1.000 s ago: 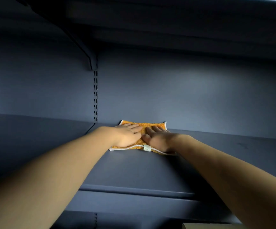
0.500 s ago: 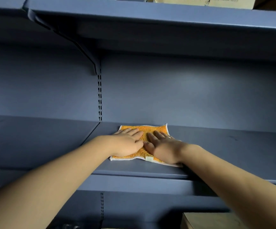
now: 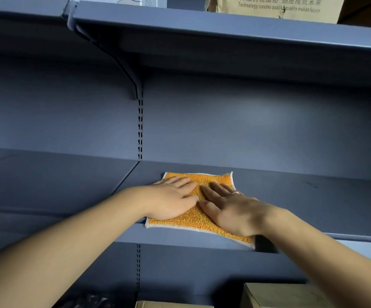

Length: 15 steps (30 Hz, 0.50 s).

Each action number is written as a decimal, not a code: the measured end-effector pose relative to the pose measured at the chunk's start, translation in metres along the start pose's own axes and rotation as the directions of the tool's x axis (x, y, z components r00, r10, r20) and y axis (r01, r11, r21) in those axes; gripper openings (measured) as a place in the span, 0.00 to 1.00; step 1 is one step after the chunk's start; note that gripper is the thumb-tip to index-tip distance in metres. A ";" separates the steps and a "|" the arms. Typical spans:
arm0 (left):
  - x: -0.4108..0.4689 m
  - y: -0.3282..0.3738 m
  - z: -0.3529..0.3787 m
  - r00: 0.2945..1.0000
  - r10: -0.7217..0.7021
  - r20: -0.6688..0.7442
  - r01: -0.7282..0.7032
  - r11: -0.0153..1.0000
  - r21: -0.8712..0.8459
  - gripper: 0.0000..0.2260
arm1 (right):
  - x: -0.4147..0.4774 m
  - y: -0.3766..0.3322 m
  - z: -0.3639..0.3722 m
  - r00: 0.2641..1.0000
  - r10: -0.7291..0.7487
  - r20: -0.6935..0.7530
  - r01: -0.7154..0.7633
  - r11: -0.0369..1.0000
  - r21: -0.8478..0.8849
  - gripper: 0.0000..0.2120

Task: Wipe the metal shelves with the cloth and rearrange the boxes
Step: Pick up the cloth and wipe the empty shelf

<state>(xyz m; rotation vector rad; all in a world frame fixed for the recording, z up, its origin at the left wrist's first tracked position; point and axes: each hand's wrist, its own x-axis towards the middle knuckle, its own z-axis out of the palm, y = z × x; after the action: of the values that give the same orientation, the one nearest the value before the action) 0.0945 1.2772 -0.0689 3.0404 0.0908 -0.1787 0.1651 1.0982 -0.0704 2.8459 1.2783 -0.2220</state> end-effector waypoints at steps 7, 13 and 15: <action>-0.012 -0.047 0.001 1.000 -0.021 -0.005 0.021 1.000 -0.004 0.26 | 0.022 -0.050 -0.001 1.000 0.005 0.010 -0.005 1.000 -0.013 0.34; -0.012 -0.076 0.001 0.999 -0.032 0.003 0.032 0.999 0.009 0.25 | 0.041 -0.070 -0.008 0.999 -0.009 0.035 0.011 0.998 -0.067 0.35; 0.000 -0.082 0.000 0.999 -0.039 -0.003 0.039 0.999 0.009 0.26 | 0.052 -0.068 -0.012 0.999 0.005 0.040 -0.002 0.997 -0.081 0.35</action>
<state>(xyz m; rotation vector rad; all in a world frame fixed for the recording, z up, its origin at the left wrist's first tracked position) 0.0891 1.3589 -0.0758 3.0495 0.1492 -0.1784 0.1501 1.1831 -0.0628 2.7613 1.2457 -0.2207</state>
